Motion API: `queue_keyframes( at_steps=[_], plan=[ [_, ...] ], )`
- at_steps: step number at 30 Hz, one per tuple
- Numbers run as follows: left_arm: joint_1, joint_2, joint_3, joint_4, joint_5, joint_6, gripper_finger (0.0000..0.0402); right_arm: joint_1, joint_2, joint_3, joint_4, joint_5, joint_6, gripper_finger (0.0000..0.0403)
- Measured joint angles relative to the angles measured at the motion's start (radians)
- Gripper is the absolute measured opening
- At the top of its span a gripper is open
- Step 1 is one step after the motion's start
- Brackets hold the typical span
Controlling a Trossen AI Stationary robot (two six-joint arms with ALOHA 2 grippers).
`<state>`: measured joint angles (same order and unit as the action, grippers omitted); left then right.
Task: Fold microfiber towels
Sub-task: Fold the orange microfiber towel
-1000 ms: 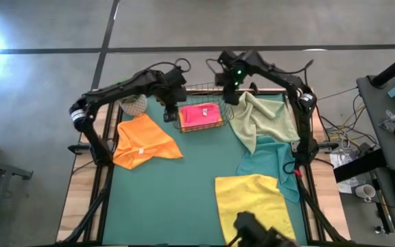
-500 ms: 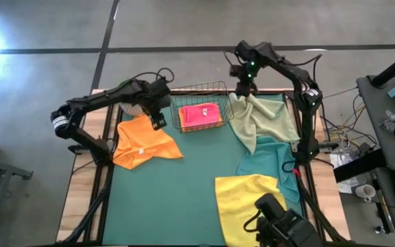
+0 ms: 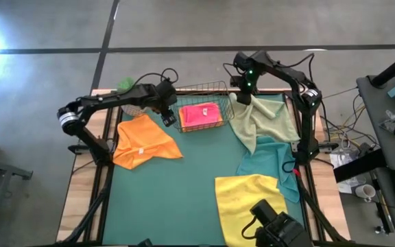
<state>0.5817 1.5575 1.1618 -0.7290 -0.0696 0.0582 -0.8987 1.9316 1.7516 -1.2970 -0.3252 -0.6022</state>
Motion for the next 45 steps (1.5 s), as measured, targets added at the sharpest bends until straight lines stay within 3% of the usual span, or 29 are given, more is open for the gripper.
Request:
queue_keyframes(
  at_steps=[7, 22, 39, 45],
  plan=[
    [0.038, 0.034, 0.024, 0.062, -0.069, 0.001, 0.0155, 0.035, 0.000, -0.007, 0.000, -0.023, 0.008, 0.0009],
    [0.115, 0.039, 0.034, 0.270, -0.086, 0.002, 0.0155, 0.108, 0.000, -0.008, 0.035, -0.014, 0.083, 0.0009],
    [0.130, -0.090, 0.051, 0.137, -0.108, 0.034, 0.0155, 0.087, -0.073, -0.008, 0.033, 0.064, 0.113, 0.0009],
    [0.088, -0.170, 0.046, -0.025, -0.101, 0.026, 0.0155, 0.087, -0.166, -0.008, -0.038, 0.065, 0.117, 0.0009]
  ],
)
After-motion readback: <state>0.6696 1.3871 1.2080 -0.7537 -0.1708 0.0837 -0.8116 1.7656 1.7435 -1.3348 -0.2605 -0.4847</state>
